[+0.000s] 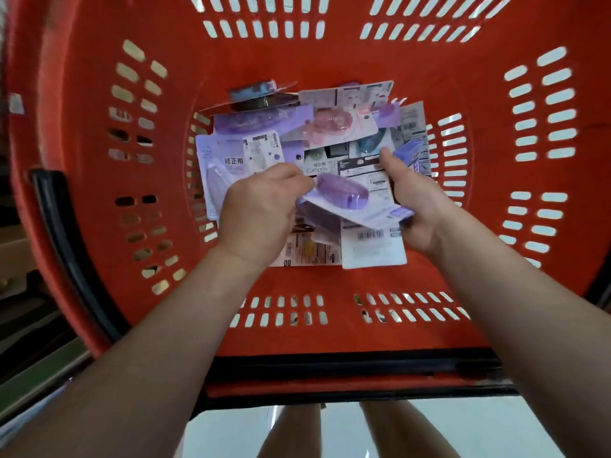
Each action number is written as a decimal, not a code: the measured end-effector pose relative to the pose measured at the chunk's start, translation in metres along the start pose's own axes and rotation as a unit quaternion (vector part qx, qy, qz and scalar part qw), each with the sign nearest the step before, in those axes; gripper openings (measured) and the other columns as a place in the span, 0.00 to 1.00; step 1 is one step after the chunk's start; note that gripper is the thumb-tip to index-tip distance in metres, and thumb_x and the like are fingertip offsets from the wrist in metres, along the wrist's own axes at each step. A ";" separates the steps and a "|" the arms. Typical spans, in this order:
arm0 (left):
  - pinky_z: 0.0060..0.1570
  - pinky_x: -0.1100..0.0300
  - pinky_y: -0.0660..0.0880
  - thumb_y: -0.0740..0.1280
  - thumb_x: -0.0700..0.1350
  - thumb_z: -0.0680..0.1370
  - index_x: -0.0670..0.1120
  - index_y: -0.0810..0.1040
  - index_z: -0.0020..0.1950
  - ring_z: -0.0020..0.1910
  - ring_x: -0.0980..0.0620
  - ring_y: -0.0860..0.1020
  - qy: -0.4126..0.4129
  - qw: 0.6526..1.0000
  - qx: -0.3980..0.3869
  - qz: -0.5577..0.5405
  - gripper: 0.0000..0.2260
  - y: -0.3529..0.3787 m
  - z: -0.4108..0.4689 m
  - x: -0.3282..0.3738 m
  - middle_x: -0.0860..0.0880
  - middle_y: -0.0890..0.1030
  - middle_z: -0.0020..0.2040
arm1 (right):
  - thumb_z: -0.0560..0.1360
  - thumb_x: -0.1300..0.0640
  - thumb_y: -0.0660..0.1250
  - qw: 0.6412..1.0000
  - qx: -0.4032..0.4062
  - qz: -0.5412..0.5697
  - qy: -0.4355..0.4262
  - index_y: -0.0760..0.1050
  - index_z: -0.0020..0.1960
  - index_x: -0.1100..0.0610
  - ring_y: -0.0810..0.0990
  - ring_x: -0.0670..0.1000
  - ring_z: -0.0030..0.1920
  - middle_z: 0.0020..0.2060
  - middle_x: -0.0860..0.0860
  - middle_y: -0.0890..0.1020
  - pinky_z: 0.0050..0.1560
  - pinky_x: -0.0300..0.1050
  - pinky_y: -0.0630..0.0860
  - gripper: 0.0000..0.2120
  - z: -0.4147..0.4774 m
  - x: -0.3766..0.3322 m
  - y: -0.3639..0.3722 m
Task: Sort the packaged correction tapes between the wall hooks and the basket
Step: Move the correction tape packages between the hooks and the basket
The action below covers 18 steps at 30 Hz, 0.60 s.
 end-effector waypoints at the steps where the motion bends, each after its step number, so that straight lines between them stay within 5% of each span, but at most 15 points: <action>1: 0.39 0.50 0.81 0.61 0.38 0.70 0.40 0.85 0.50 0.41 0.41 0.83 0.017 1.000 -0.016 0.017 0.15 0.004 0.000 0.000 0.43 0.84 0.46 | 0.71 0.38 0.70 0.999 -0.033 -0.020 0.018 0.76 0.65 0.57 0.85 0.60 0.53 0.54 0.59 0.85 0.54 0.60 0.82 0.31 -0.003 0.002 0.005; 6: 0.46 0.47 0.80 0.70 0.33 0.68 0.43 0.83 0.58 0.50 0.36 0.80 0.016 0.996 -0.061 0.058 0.19 0.010 0.002 -0.009 0.39 0.82 0.57 | 0.72 0.63 0.73 0.991 -0.107 -0.080 -0.014 0.76 0.63 0.66 0.83 0.66 0.55 0.55 0.66 0.82 0.55 0.68 0.78 0.21 -0.012 0.002 0.019; 9: 0.61 0.44 0.71 0.67 0.33 0.73 0.47 0.69 0.74 0.67 0.36 0.70 -0.196 0.973 -0.088 0.082 0.30 0.009 -0.006 -0.044 0.39 0.70 0.71 | 0.72 0.69 0.71 0.986 -0.076 -0.130 -0.074 0.78 0.59 0.65 0.84 0.64 0.53 0.53 0.65 0.84 0.56 0.69 0.78 0.15 -0.009 -0.001 0.021; 12: 0.65 0.46 0.67 0.69 0.43 0.77 0.46 0.56 0.79 0.70 0.37 0.68 -0.428 0.900 -0.079 0.023 0.33 0.013 -0.020 -0.087 0.39 0.65 0.74 | 0.72 0.70 0.71 0.972 -0.029 -0.189 -0.136 0.78 0.48 0.58 0.84 0.57 0.46 0.49 0.59 0.86 0.56 0.61 0.80 0.10 -0.012 -0.007 0.025; 14: 0.63 0.47 0.68 0.71 0.46 0.77 0.48 0.54 0.79 0.68 0.36 0.70 -0.494 0.866 -0.074 -0.032 0.37 0.023 -0.023 -0.099 0.40 0.67 0.72 | 0.72 0.71 0.72 0.967 -0.018 -0.196 -0.160 0.77 0.46 0.55 0.84 0.57 0.48 0.47 0.56 0.86 0.56 0.60 0.80 0.12 -0.013 -0.007 0.027; 18: 0.54 0.45 0.72 0.72 0.45 0.76 0.53 0.53 0.78 0.60 0.35 0.76 -0.505 0.862 -0.049 -0.001 0.37 0.026 -0.020 -0.100 0.38 0.75 0.63 | 0.70 0.69 0.75 0.966 -0.008 -0.192 -0.175 0.71 0.60 0.51 0.84 0.60 0.54 0.52 0.56 0.85 0.55 0.60 0.81 0.25 -0.008 -0.002 0.022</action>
Point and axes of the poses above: each hand's wrist, its own z-axis towards the middle knuckle, its own y-axis out of the palm, x = y × z, the point moved 6 cm from there along z, towards the middle knuckle
